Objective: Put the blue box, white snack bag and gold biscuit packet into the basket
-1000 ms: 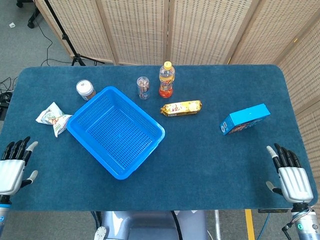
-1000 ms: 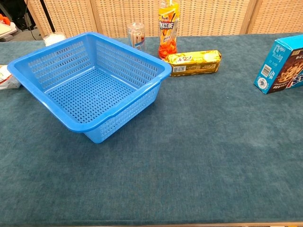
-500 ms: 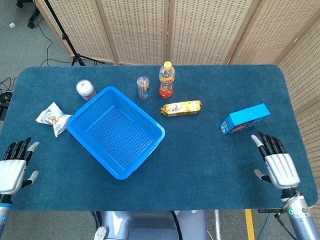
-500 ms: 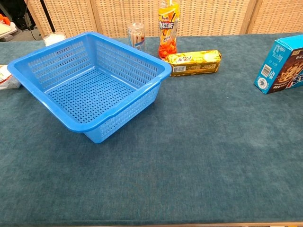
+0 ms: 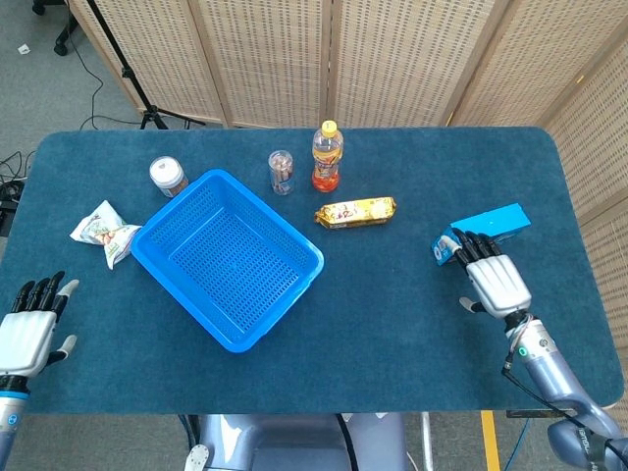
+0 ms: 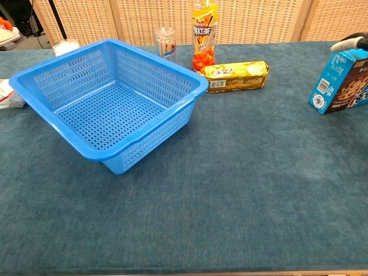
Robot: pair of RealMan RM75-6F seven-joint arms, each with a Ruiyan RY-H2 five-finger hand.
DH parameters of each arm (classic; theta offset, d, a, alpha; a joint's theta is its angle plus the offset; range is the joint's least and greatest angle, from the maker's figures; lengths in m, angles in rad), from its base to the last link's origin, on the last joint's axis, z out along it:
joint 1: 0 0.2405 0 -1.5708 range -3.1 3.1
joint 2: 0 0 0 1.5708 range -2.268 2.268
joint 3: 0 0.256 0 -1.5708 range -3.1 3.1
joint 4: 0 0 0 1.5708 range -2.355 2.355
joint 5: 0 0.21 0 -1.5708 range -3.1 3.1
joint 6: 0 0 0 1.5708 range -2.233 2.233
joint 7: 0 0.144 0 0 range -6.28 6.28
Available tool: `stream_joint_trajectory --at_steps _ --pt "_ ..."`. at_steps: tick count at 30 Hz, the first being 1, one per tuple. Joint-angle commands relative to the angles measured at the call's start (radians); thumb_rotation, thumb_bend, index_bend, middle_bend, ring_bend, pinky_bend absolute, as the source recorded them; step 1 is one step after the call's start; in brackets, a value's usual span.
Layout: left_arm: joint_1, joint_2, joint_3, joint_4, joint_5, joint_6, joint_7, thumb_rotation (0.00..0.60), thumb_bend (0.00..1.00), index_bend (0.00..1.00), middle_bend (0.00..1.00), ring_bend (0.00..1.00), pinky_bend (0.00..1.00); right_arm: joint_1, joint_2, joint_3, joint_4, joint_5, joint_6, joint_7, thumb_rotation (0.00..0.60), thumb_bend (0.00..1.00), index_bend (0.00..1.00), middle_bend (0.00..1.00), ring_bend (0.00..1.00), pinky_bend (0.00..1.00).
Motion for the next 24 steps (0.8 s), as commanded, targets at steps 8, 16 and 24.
stream_joint_trajectory --at_steps 8,16,24 --pt "-0.026 -0.031 -0.014 0.058 -0.076 -0.072 0.003 0.600 0.30 0.00 0.00 0.00 0.02 0.125 -0.082 0.056 0.145 0.094 -0.093 -0.085 0.600 0.18 0.00 0.00 0.00 0.07" --pt "-0.034 -0.038 -0.012 0.069 -0.087 -0.085 0.004 0.600 0.30 0.00 0.00 0.00 0.02 0.158 -0.084 0.052 0.198 0.140 -0.132 -0.120 0.600 0.18 0.00 0.00 0.00 0.07" --pt "-0.036 -0.039 -0.005 0.066 -0.085 -0.087 0.008 0.600 0.30 0.00 0.00 0.00 0.02 0.176 -0.085 0.040 0.231 0.177 -0.164 -0.133 0.600 0.18 0.00 0.00 0.00 0.07"
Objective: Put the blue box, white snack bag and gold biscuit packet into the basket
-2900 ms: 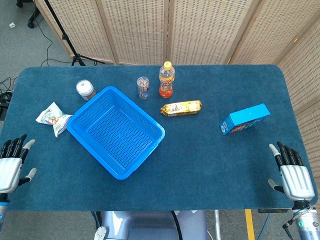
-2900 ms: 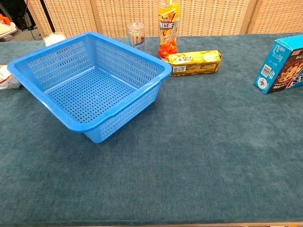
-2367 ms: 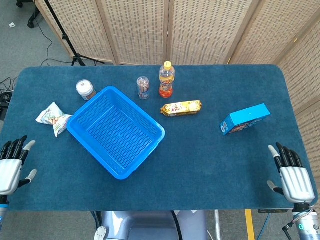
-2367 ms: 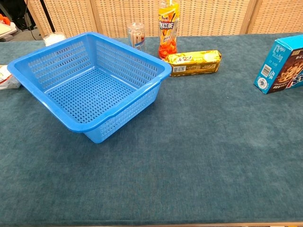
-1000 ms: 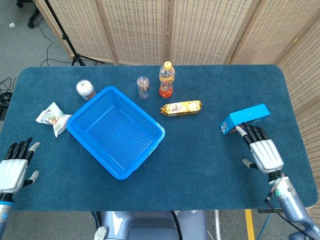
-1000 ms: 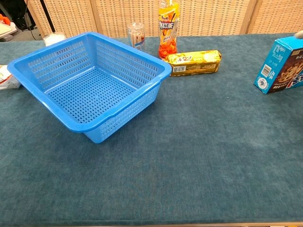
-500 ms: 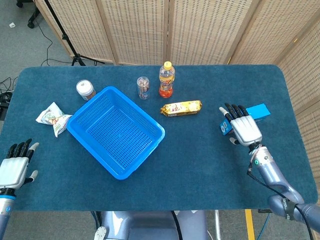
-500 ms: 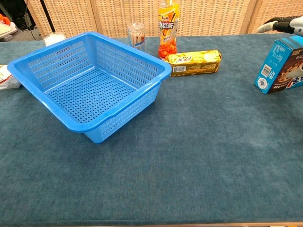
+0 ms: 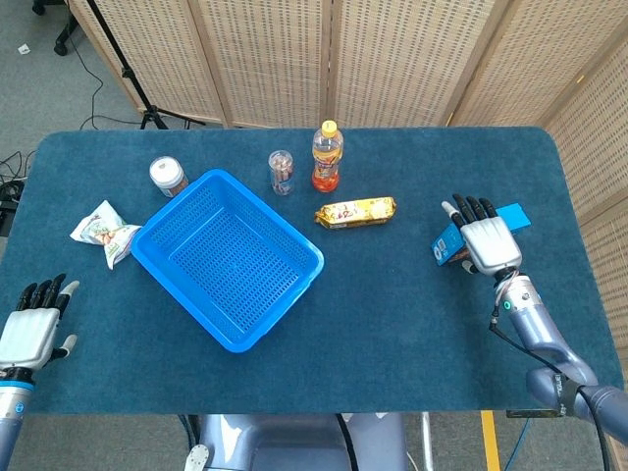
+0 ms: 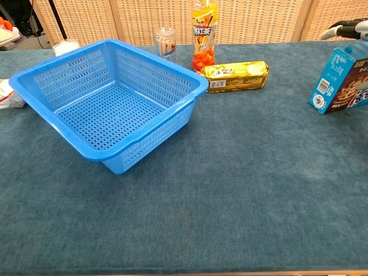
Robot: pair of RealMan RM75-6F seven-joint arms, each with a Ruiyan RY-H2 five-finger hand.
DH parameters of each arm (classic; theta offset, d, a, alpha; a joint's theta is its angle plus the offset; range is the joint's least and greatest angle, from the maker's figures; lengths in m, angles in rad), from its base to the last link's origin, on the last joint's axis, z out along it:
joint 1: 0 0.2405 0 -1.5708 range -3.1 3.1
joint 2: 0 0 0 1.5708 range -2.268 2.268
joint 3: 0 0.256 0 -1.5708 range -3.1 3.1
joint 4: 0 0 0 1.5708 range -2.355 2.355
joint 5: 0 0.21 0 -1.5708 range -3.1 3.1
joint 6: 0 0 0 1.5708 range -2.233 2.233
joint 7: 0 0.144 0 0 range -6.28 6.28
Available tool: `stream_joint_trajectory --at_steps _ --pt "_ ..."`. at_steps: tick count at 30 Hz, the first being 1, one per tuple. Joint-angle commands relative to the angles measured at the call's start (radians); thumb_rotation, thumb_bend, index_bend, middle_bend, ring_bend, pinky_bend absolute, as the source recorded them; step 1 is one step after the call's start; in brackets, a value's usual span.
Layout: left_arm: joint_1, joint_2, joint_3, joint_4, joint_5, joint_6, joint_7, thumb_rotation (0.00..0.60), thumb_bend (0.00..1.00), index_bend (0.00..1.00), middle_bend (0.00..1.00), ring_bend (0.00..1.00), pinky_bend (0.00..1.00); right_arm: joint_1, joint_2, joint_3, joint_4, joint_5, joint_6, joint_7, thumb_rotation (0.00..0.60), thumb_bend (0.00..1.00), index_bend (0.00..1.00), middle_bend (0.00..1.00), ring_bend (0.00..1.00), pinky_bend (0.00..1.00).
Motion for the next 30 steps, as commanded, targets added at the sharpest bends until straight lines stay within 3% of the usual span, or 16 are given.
stream_joint_trajectory --at_steps 1,12,14,17,19,21,30 --pt "0.000 0.001 0.002 -0.002 0.003 0.002 0.000 0.600 0.30 0.00 0.00 0.00 0.02 0.009 -0.003 -0.006 0.019 0.007 -0.015 0.000 0.600 0.18 0.00 0.00 0.00 0.07" --pt "-0.004 -0.009 0.015 -0.006 0.011 -0.001 0.026 0.600 0.31 0.00 0.00 0.00 0.02 0.066 -0.047 -0.022 0.184 0.021 -0.113 0.057 0.600 0.18 0.00 0.00 0.00 0.07" --pt "-0.006 -0.014 0.016 -0.004 0.009 -0.004 0.033 0.600 0.31 0.00 0.00 0.00 0.02 0.078 -0.063 -0.027 0.231 0.020 -0.135 0.071 0.600 0.19 0.04 0.00 0.00 0.07" --pt "-0.009 -0.021 0.017 0.002 0.001 -0.012 0.043 0.600 0.31 0.00 0.00 0.00 0.02 0.086 -0.089 -0.032 0.286 0.013 -0.140 0.092 0.600 0.21 0.22 0.09 0.04 0.13" --pt "-0.011 -0.025 0.017 0.007 -0.004 -0.016 0.047 0.600 0.31 0.00 0.00 0.00 0.02 0.086 -0.107 -0.036 0.316 0.009 -0.133 0.106 0.600 0.21 0.40 0.26 0.18 0.27" --pt "-0.013 -0.028 0.017 0.010 -0.009 -0.021 0.049 0.600 0.31 0.00 0.00 0.00 0.02 0.081 -0.131 -0.040 0.346 -0.001 -0.112 0.126 0.600 0.22 0.50 0.37 0.29 0.34" --pt "-0.012 -0.022 0.025 0.001 0.007 -0.014 0.035 0.600 0.31 0.00 0.00 0.00 0.02 0.046 -0.166 -0.078 0.388 -0.053 -0.031 0.177 0.600 0.26 0.66 0.51 0.44 0.45"
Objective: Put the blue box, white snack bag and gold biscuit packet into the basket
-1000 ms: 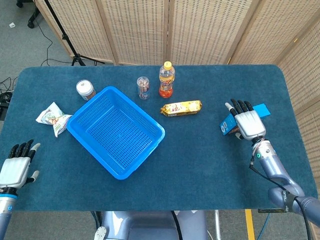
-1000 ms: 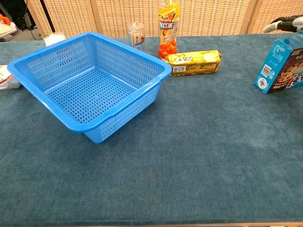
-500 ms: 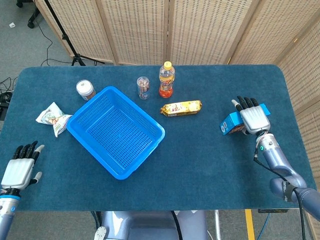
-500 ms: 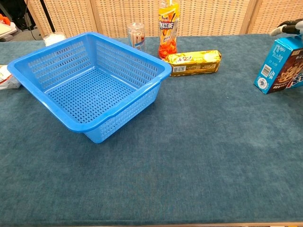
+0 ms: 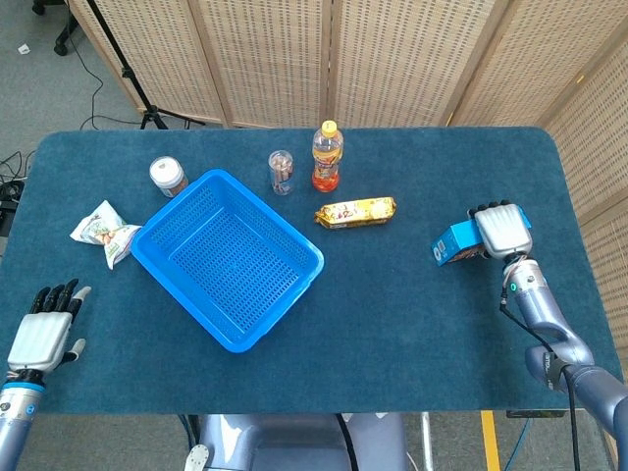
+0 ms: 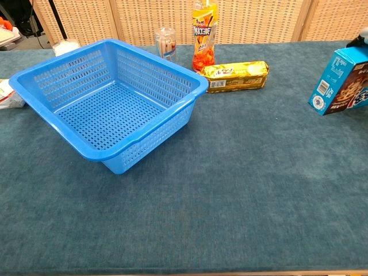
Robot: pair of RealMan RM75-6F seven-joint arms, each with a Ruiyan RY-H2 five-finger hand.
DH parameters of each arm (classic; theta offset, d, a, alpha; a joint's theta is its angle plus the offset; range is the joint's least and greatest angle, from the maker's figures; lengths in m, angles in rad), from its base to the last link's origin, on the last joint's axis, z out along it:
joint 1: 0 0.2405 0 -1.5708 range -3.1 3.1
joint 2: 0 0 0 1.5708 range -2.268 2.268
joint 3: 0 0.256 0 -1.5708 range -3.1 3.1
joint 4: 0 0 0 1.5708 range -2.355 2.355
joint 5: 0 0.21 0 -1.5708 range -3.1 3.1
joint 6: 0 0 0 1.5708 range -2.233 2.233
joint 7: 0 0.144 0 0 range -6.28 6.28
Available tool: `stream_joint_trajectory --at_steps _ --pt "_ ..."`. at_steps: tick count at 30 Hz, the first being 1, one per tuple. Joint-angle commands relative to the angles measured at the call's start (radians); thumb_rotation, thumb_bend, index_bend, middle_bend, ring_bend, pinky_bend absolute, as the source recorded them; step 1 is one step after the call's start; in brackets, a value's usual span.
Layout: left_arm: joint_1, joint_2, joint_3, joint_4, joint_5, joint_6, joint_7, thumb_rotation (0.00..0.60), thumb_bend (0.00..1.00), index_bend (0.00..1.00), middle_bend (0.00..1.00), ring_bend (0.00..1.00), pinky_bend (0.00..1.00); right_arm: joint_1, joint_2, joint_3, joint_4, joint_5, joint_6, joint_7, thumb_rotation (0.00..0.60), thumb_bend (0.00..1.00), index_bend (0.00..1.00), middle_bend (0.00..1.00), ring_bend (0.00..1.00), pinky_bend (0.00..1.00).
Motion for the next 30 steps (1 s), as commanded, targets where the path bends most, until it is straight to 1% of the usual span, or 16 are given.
stream_joint_trajectory --at_steps 1,4,9,18,26,30 --pt "0.000 0.004 0.004 -0.005 0.006 0.002 -0.005 0.600 0.31 0.00 0.00 0.00 0.02 -0.017 0.007 -0.011 -0.019 -0.015 0.030 0.010 0.600 0.26 0.67 0.52 0.45 0.45" --pt "0.001 0.007 0.006 -0.010 0.013 0.005 -0.010 0.600 0.31 0.00 0.00 0.00 0.02 -0.027 0.026 -0.012 -0.052 -0.018 0.051 -0.004 0.600 0.26 0.68 0.54 0.47 0.45" --pt "0.003 0.021 0.014 -0.028 0.034 0.011 -0.025 0.600 0.32 0.00 0.00 0.00 0.02 -0.041 0.080 -0.004 -0.154 -0.011 0.088 -0.053 0.600 0.26 0.68 0.54 0.48 0.45" --pt "0.012 0.052 0.025 -0.056 0.086 0.040 -0.079 0.600 0.32 0.00 0.00 0.00 0.02 -0.050 0.163 0.031 -0.392 0.039 0.146 -0.213 0.600 0.26 0.69 0.55 0.48 0.45" --pt "0.015 0.057 0.036 -0.067 0.116 0.050 -0.091 0.600 0.31 0.00 0.00 0.00 0.02 -0.054 0.208 0.043 -0.547 0.091 0.178 -0.345 0.600 0.26 0.69 0.55 0.48 0.45" --pt "0.017 0.059 0.047 -0.078 0.142 0.058 -0.088 0.600 0.32 0.00 0.00 0.00 0.02 -0.056 0.215 0.045 -0.599 0.114 0.197 -0.396 0.600 0.26 0.69 0.55 0.48 0.45"
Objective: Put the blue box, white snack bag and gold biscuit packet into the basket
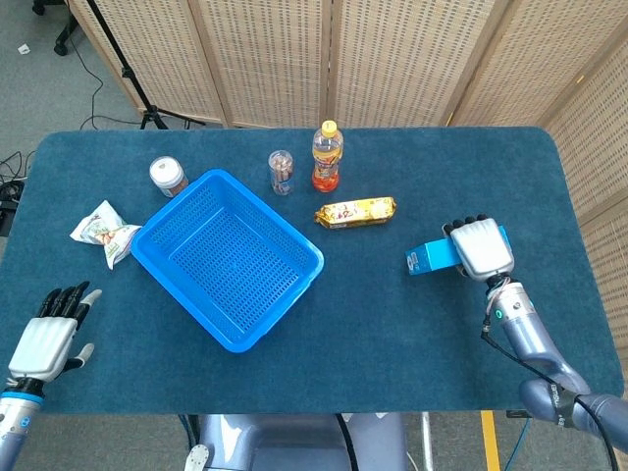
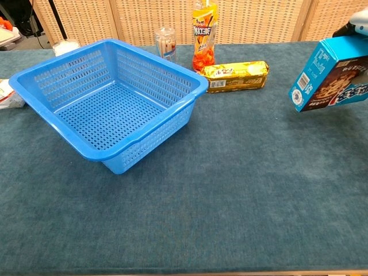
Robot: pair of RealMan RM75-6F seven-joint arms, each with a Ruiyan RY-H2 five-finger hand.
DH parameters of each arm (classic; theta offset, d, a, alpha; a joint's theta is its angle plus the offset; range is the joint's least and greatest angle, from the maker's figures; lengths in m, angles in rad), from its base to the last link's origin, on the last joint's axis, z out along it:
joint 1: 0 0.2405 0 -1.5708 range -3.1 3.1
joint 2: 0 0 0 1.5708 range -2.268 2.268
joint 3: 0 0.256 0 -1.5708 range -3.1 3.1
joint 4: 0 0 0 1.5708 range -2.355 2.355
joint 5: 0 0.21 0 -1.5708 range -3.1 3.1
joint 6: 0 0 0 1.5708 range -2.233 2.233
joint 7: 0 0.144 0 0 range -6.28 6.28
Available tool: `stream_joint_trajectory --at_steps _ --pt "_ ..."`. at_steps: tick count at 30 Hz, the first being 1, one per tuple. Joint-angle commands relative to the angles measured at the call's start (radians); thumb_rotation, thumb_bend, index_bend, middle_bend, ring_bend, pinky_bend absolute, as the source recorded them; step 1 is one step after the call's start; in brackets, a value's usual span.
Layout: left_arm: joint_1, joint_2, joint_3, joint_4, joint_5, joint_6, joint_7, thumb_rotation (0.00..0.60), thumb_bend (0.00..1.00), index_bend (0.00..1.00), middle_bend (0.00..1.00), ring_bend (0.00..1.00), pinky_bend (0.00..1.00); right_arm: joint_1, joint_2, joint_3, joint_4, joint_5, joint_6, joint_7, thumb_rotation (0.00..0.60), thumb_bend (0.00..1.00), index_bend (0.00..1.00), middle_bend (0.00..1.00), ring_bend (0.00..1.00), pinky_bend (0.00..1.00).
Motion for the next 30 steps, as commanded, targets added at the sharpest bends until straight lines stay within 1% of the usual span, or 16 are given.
stream_joint_trajectory --at_steps 1,9,14,17,20,26,30 --pt "0.003 0.002 0.008 -0.009 0.015 0.007 0.003 0.600 0.31 0.00 0.00 0.00 0.02 -0.003 0.010 0.003 -0.041 0.026 0.018 -0.043 0.600 0.26 0.69 0.55 0.48 0.45" --pt "0.015 0.009 0.023 -0.034 0.055 0.037 0.016 0.600 0.31 0.00 0.00 0.00 0.02 0.007 0.028 0.016 -0.141 0.045 0.067 -0.139 0.600 0.26 0.69 0.55 0.48 0.45" --pt "0.017 0.006 0.026 -0.041 0.063 0.040 0.029 0.600 0.31 0.00 0.00 0.00 0.02 0.028 0.038 0.033 -0.199 0.038 0.086 -0.179 0.600 0.26 0.69 0.55 0.48 0.45" --pt "0.017 0.005 0.027 -0.042 0.064 0.037 0.032 0.600 0.31 0.00 0.00 0.00 0.02 0.052 0.027 0.046 -0.217 0.045 0.084 -0.206 0.600 0.26 0.69 0.55 0.48 0.45" --pt "0.017 0.004 0.030 -0.043 0.069 0.037 0.032 0.600 0.31 0.00 0.00 0.00 0.02 0.079 -0.001 0.059 -0.209 0.066 0.076 -0.232 0.600 0.26 0.69 0.55 0.48 0.45" --pt "0.017 0.009 0.037 -0.047 0.094 0.040 0.009 0.600 0.31 0.00 0.00 0.00 0.02 0.138 -0.097 0.089 -0.145 0.126 0.072 -0.278 0.600 0.26 0.69 0.55 0.48 0.45" --pt "0.016 0.014 0.040 -0.044 0.099 0.036 -0.010 0.600 0.31 0.00 0.00 0.00 0.02 0.174 -0.150 0.101 -0.116 0.135 0.084 -0.308 0.600 0.26 0.69 0.55 0.48 0.45"
